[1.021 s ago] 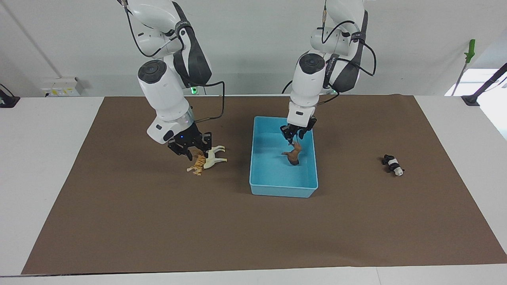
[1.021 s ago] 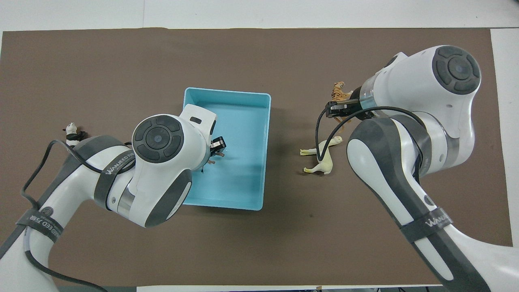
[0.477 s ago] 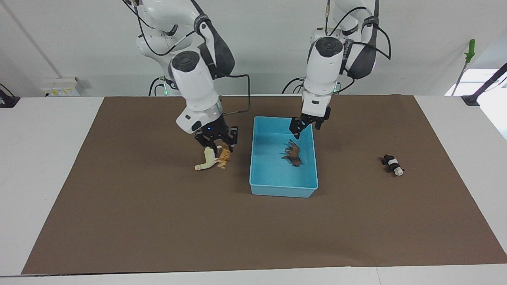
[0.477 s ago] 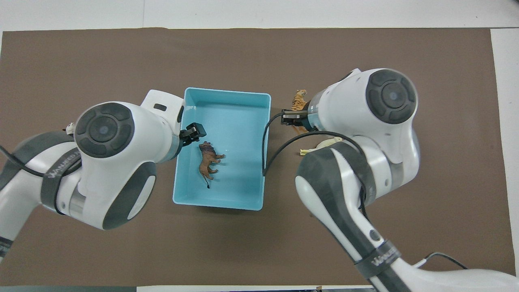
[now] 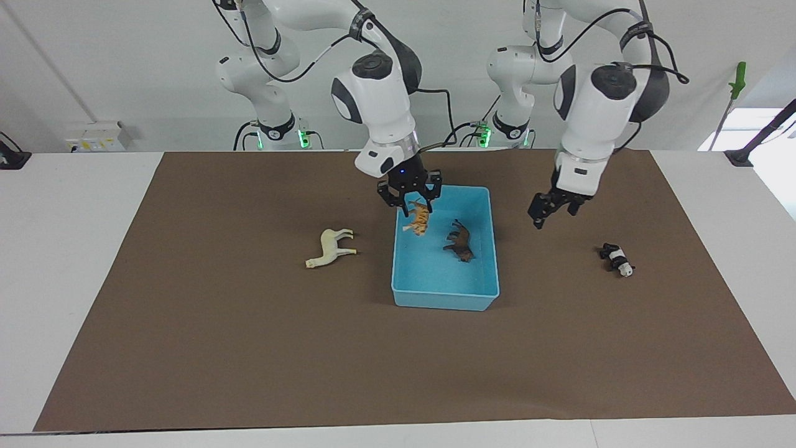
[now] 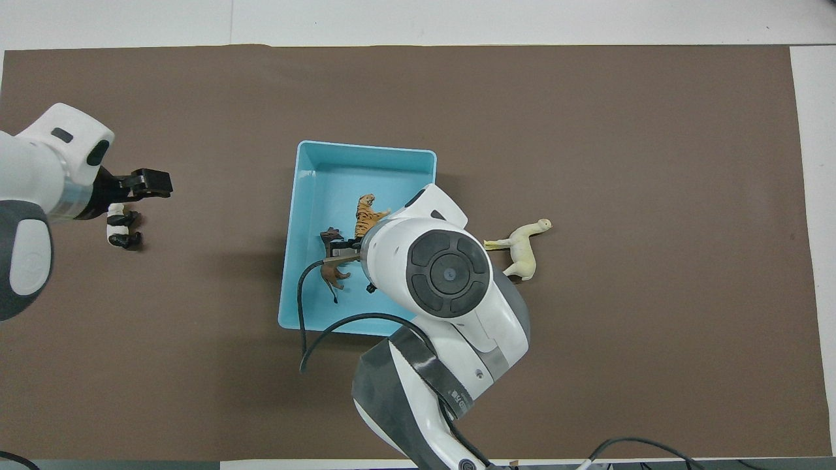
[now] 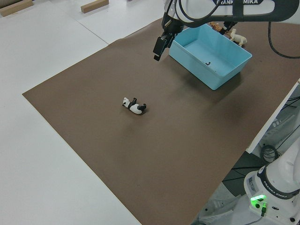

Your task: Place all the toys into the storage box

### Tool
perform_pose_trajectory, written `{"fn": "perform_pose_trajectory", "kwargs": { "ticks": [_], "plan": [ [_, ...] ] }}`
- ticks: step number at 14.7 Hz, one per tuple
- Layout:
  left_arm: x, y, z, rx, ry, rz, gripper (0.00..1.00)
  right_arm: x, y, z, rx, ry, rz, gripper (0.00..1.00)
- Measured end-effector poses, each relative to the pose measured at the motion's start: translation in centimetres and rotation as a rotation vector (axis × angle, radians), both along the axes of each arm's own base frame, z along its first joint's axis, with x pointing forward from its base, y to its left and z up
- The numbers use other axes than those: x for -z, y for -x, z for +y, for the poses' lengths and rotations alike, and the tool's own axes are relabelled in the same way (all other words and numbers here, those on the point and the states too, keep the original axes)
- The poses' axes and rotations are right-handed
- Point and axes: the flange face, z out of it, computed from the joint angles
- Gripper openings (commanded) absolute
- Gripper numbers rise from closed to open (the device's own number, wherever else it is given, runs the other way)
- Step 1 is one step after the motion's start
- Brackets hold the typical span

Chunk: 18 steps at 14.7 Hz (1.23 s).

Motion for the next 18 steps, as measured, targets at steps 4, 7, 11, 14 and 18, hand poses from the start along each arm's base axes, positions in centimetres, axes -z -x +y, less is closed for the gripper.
{"fn": "perform_pose_trajectory", "kwargs": {
  "ticks": [4,7,11,14,18],
  "plan": [
    [4.3,-1.5,6.0,0.107,-0.025,-0.037,1.0,-1.1,-1.7,-2.2,-0.007,0.114,0.032,1.0],
    [9.4,-2.1,7.5,0.162,-0.028,-0.043,1.0,-3.6,-5.0,-8.4,-0.021,0.17,0.047,1.0],
    [11.3,-1.9,13.0,0.204,-0.061,-0.085,1.0,-3.5,-9.2,-17.2,-0.007,0.199,0.065,1.0],
    [11.9,-1.8,13.1,0.212,-0.059,-0.077,1.0,-2.9,-10.5,-20.4,-0.03,0.214,0.071,1.0],
    [14.7,-2.0,12.2,0.229,-0.045,-0.066,1.0,-2.1,-11.3,-23.9,-0.105,0.237,0.088,1.0]
  ]
}}
